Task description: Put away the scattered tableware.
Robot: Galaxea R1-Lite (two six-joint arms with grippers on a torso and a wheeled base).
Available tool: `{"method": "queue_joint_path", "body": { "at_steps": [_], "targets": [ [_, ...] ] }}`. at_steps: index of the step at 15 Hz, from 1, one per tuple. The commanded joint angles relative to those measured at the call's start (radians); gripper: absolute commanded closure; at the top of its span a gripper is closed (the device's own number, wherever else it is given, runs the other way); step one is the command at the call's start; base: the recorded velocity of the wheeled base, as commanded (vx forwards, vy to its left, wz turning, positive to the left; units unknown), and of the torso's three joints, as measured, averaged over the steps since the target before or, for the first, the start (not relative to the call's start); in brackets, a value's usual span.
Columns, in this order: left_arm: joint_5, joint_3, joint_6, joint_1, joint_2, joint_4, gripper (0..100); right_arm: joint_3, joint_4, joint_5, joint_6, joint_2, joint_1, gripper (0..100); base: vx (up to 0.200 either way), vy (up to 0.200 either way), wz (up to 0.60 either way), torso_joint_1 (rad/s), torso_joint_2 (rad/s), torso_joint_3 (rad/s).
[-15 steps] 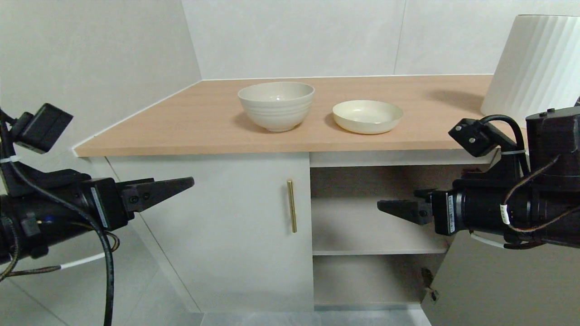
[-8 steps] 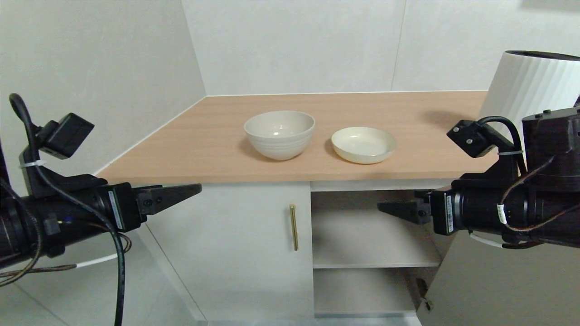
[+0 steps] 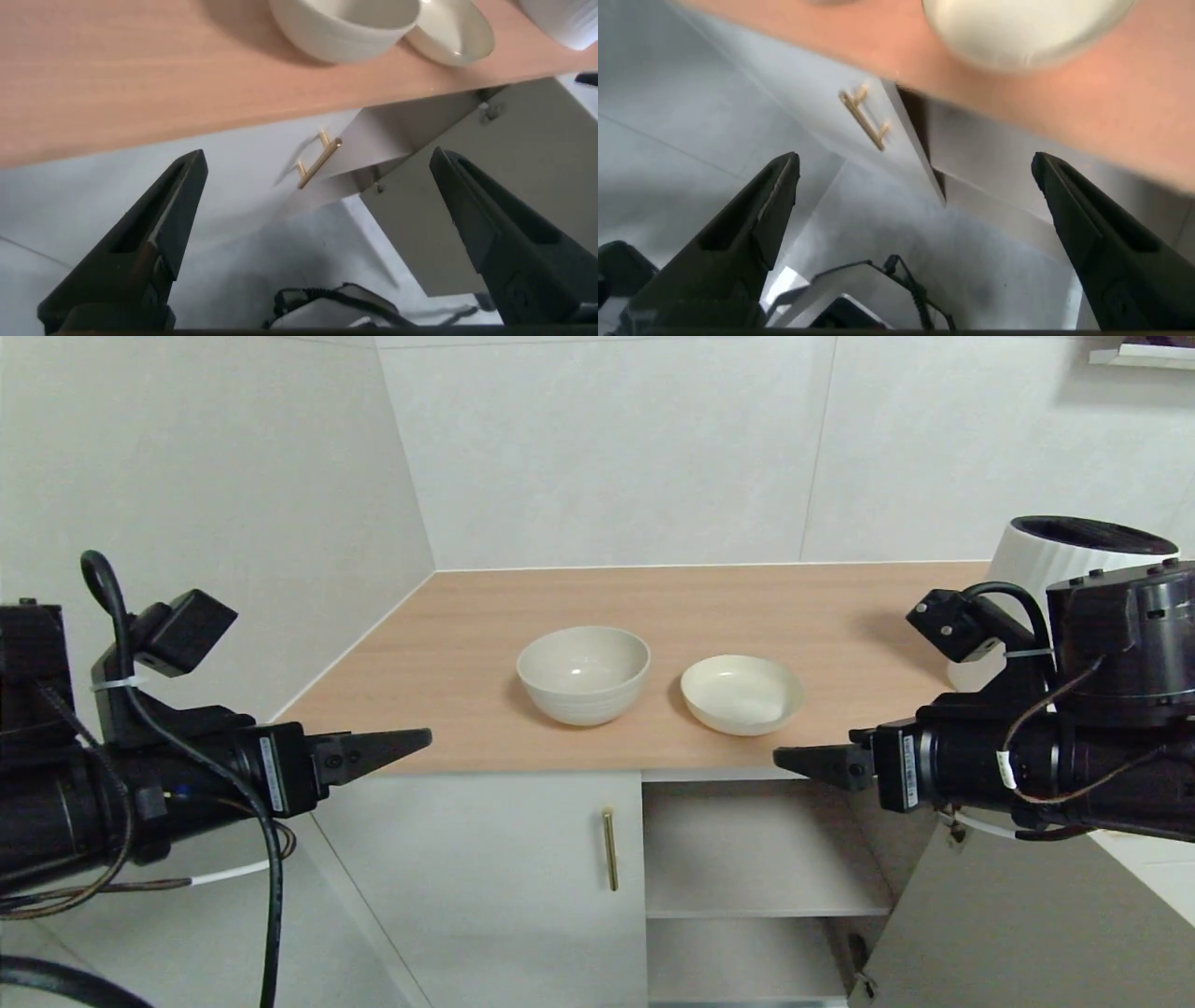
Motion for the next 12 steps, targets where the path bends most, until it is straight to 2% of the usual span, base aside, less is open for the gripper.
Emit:
{"method": "queue_joint_path", "body": {
  "at_steps": [1,5,7,8,10,11,12],
  "targets": [
    [0.0,-0.001,-0.001,0.0,0.025,-0.001,0,0.002,-0.009,0.001,0.0,0.018,-0.005,0,0.0,0.0,0.0,0.217,-0.49,-0.276],
    [0.0,-0.029,-0.004,0.0,0.084,-0.002,0,-0.054,-0.016,0.001,-0.023,0.09,-0.051,0,0.0,0.0,0.0,0.223,-0.49,-0.284],
    [0.007,-0.092,-0.007,-0.015,0.162,0.007,0,-0.108,-0.03,-0.004,-0.032,0.156,-0.071,0,0.0,0.0,0.0,0.102,-0.22,-0.11],
    [0.013,-0.121,-0.025,-0.032,0.196,0.015,0,-0.133,-0.039,-0.01,-0.031,0.179,-0.074,0,0.0,0.0,0.0,0.051,-0.08,-0.051],
    [0.042,-0.213,-0.085,-0.064,0.271,0.035,0,-0.166,-0.032,-0.019,-0.025,0.204,-0.078,0,0.0,0.0,0.0,0.0,0.0,0.0],
    [0.109,-0.297,-0.114,-0.086,0.335,0.068,0,-0.185,-0.007,-0.068,-0.011,0.227,-0.082,0,0.0,0.0,0.0,0.0,0.0,0.0],
    [0.168,-0.345,-0.12,-0.098,0.384,0.094,0,-0.2,0.013,-0.109,-0.011,0.239,-0.081,0,0.0,0.0,0.0,0.0,0.0,0.0]
  ]
}}
